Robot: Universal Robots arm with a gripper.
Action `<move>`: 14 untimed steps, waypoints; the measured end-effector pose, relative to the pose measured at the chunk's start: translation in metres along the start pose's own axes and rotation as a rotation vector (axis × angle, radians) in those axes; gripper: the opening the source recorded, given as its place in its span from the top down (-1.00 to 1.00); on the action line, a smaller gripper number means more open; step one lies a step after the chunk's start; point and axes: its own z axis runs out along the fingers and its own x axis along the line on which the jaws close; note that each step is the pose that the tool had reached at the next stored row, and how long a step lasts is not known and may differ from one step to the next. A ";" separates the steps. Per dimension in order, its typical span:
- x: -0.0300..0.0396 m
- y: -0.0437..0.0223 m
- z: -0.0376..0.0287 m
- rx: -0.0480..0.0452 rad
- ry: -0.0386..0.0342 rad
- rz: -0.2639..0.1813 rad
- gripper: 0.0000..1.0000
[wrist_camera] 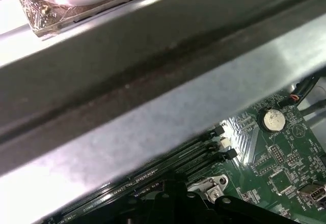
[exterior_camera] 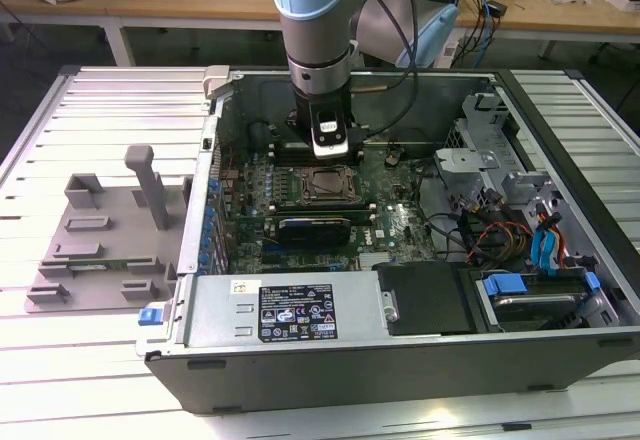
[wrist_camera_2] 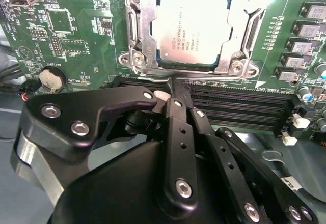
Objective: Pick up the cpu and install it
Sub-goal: 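Install the first cpu locking lever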
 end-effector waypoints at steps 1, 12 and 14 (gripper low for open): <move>0.0000 0.0000 0.0002 0.0007 -0.0004 0.000 0.79; -0.0003 -0.0004 0.0031 0.0105 -0.0056 -0.002 0.79; -0.0003 -0.0003 0.0032 0.0105 -0.0056 -0.002 0.79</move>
